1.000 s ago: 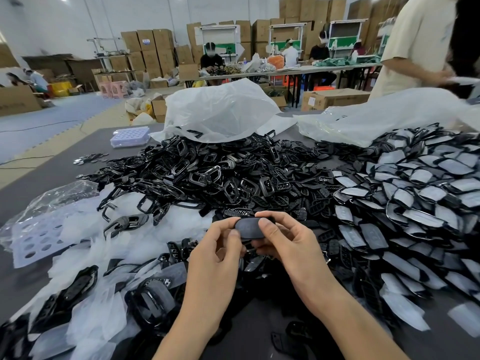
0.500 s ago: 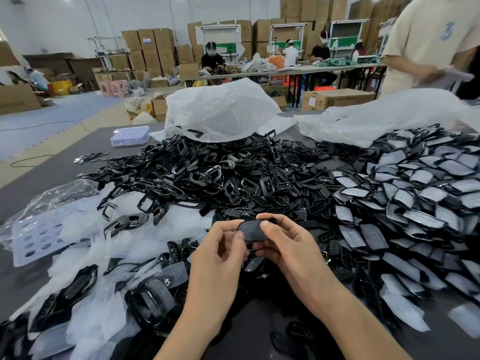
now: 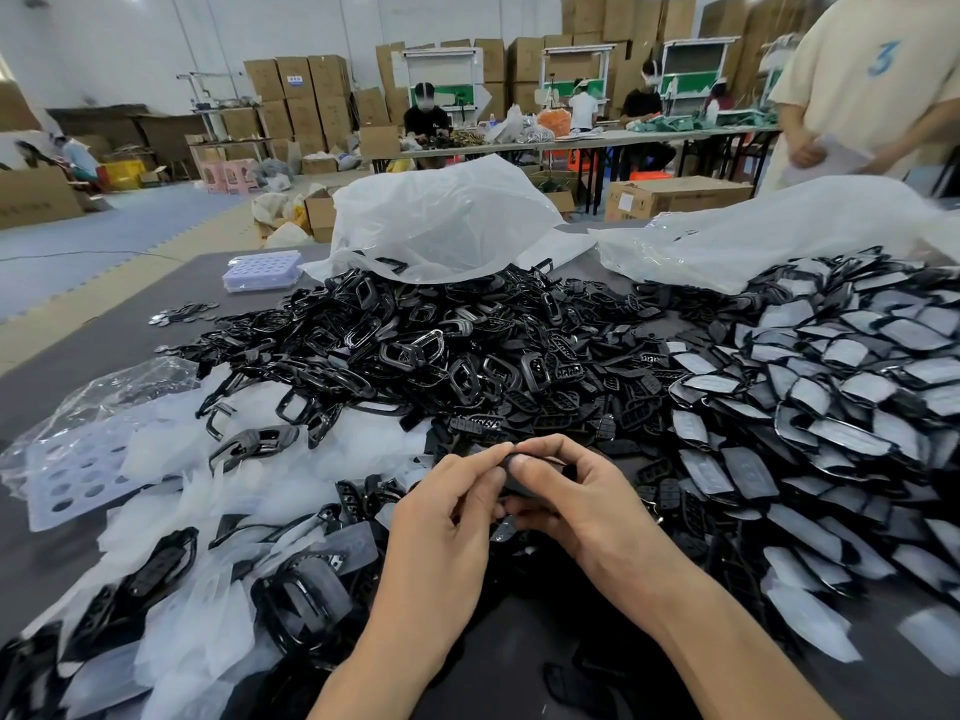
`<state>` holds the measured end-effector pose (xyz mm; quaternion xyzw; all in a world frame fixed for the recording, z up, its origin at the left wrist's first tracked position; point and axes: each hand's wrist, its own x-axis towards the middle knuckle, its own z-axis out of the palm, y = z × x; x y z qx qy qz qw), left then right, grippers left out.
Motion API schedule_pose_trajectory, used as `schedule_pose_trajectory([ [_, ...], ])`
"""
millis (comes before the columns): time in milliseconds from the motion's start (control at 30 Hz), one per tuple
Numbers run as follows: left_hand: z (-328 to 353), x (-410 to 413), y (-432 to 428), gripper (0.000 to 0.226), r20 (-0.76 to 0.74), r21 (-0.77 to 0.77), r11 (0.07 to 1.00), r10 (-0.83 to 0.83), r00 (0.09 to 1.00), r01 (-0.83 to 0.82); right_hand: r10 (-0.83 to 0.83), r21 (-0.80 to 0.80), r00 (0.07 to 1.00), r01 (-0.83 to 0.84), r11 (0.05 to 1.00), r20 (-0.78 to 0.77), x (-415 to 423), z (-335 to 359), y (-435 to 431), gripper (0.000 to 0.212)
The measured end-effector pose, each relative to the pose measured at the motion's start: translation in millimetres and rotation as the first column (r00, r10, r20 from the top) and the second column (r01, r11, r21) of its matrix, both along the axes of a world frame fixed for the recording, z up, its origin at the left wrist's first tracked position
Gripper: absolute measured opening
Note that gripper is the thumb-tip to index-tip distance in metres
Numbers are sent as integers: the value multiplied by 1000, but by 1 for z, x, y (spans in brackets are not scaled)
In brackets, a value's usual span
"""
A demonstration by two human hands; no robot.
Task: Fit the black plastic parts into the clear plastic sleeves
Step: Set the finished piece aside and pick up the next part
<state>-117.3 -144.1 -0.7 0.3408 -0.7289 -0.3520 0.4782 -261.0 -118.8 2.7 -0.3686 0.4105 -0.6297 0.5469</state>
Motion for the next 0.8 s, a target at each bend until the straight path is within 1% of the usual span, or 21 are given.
schedule_pose_trajectory([
  [67,0,1,1,47,42,-81,997,13,999,-10,8,-22,1000,-9,1000,-29,-1,-1,1,9],
  [133,0,1,1,42,77,-143,990,28,997,-17,7,-34,998,-9,999,-63,-3,-1,2,14],
  [200,-1,1,2,35,106,-173,985,40,994,-21,13,-40,998,-16,999,-65,-4,-2,1,16],
  [267,0,1,2,34,115,-190,981,51,992,-29,32,-48,999,-34,998,-37,-4,-3,1,15],
  [367,3,2,3,36,90,-198,979,61,994,-43,73,-58,997,-72,996,27,-2,-3,0,14],
  [433,4,3,2,38,86,-184,982,60,994,-43,94,-57,994,-92,994,48,-1,-4,-1,14],
  [533,3,4,1,36,102,-173,984,63,993,-44,90,-40,994,-88,995,58,0,-3,-1,15],
  [667,1,5,1,32,130,-191,981,56,990,-30,64,-25,998,-64,998,-11,-2,-1,1,11],
  [800,2,6,2,32,205,-255,967,64,977,-10,63,-19,994,-65,998,-92,-4,1,4,15],
])
